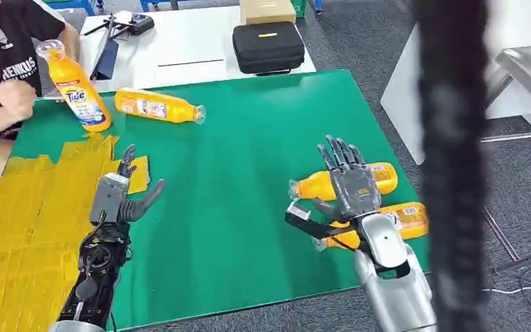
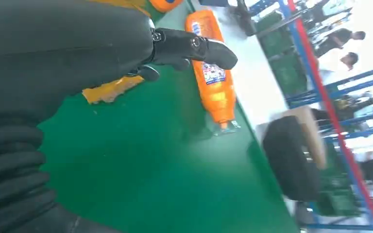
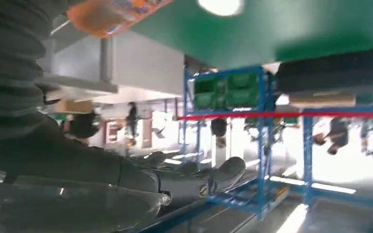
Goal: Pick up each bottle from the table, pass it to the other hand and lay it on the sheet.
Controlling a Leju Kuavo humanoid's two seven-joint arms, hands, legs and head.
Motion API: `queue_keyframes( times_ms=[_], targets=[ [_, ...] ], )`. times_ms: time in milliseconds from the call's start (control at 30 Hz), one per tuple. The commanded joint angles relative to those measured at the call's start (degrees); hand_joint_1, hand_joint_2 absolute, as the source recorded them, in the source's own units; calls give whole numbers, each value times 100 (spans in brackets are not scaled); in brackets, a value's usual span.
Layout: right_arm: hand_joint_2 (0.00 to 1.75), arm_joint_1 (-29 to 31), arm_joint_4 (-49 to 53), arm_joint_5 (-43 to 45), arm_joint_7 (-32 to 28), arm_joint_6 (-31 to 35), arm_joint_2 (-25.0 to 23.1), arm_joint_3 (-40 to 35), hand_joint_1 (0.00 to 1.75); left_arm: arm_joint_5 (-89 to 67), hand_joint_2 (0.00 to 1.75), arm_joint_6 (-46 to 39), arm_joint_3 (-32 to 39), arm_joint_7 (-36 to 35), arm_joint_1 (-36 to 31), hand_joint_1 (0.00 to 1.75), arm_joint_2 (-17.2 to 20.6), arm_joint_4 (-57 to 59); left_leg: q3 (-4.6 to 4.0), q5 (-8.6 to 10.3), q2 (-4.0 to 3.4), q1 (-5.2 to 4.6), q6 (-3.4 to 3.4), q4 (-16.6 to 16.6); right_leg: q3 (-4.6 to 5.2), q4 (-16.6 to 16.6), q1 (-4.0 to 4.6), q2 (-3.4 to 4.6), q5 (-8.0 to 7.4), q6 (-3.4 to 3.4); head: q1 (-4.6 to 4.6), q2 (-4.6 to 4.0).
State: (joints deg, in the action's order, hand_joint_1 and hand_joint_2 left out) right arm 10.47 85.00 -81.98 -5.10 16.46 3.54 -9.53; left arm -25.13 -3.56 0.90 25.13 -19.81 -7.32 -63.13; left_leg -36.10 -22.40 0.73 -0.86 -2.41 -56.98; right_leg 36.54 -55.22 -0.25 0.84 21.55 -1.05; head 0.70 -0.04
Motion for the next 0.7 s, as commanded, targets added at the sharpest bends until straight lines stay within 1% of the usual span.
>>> queue_keyframes(
  times_ms=[33, 67, 100, 133, 200, 233, 333, 367, 400, 433, 533, 600, 633, 667, 700],
  targets=[
    [175, 849, -1590, 364, -402, -196, 501, 146, 0, 217, 175, 117, -170, -4, 119, 0, 43, -484, 16, -7, -9, 4, 10, 1, -16, 5, 3, 2, 4, 0, 0, 0],
    [175, 897, -1694, 368, -407, -240, 531, 142, 0, 268, 175, 126, -232, -2, 102, 0, 73, -467, 53, -31, -16, 8, 26, -9, -53, -4, 8, -1, 26, 0, -2, 0],
    [175, 952, -1826, 382, -411, -289, 558, 161, 0, 301, 175, 131, -268, -5, 79, 0, 81, -438, 15, -6, -10, 4, 9, 2, -14, 4, 3, 3, 3, -1, 0, 0],
    [175, 980, -1898, 401, -415, -312, 566, 184, 0, 317, 175, 132, -284, -11, 65, 0, 82, -419, 39, -22, -15, 7, 19, -4, -39, 0, 6, 0, 17, -1, -2, 0],
    [175, 1068, -2136, 512, -498, -334, 590, 266, 0, 368, 175, 117, -313, -36, 31, 0, 76, -355, 43, -24, -14, 8, 20, -6, -43, -1, 7, -1, 19, -1, 0, 0],
    [175, 1120, -2295, 559, -534, -339, 590, 317, 0, 416, 175, 105, -325, -51, 22, 0, 72, -333, 27, -13, -10, 7, 13, -1, -27, 2, 5, -2, 10, -1, 4, 0],
    [175, 1199, -2564, 608, -578, -385, 590, 371, 0, 479, 175, 103, -355, -61, 19, 0, 79, -312, 34, -16, -5, 7, 16, -3, -35, 1, 7, -7, 14, -2, 0, 0],
    [175, 1199, -2564, 608, -578, -385, 590, 371, 0, 479, 175, 103, -355, -61, 19, 0, 79, -312, 24, -11, -6, 5, 12, -1, -24, 2, 5, -3, 8, -1, -2, 0],
    [175, 1199, -2564, 608, -578, -385, 590, 371, 0, 479, 175, 103, -355, -61, 19, 0, 79, -312, 36, -18, -7, 6, 18, -4, -37, 0, 6, -4, 15, -2, -2, 0],
    [175, 1199, -2564, 608, -578, -385, 590, 371, 0, 479, 175, 103, -355, -61, 19, 0, 79, -312, 19, -10, -3, 5, 12, 0, -21, 3, 5, -4, 7, -1, 0, 0],
    [175, 1275, -2802, 646, -602, -488, 594, 412, 0, 567, 175, 94, -367, -91, 44, 0, 93, -353, 37, -20, -4, 5, 21, -3, -38, -2, 6, -8, 17, -1, -2, 0],
    [175, 1374, -3036, 588, -484, -640, 628, 423, 0, 644, 175, 94, -364, -135, 52, 0, 102, -350, 15, -8, -2, 3, 11, 1, -17, 3, 4, -4, 5, -1, 0, 0],
    [175, 1380, -3048, 597, -494, -644, 645, 433, 0, 644, 175, 94, -358, -135, 61, 0, 115, -344, 31, -17, -5, 4, 18, -2, -32, -1, 5, -5, 14, -1, 0, 0],
    [175, 1434, -3152, 478, -381, -638, 666, 410, 0, 669, 175, 94, -350, -149, 50, 0, 111, -324, 24, -12, -3, 3, 15, -1, -25, 1, 4, -6, 9, -1, -2, 0],
    [175, 1540, -3348, 307, -193, -676, 690, 363, 0, 707, 175, 94, -357, -171, 42, 0, 121, -301, 38, -21, -5, 5, 21, -4, -38, -3, 6, -6, 17, 0, 0, 0]
  ],
)
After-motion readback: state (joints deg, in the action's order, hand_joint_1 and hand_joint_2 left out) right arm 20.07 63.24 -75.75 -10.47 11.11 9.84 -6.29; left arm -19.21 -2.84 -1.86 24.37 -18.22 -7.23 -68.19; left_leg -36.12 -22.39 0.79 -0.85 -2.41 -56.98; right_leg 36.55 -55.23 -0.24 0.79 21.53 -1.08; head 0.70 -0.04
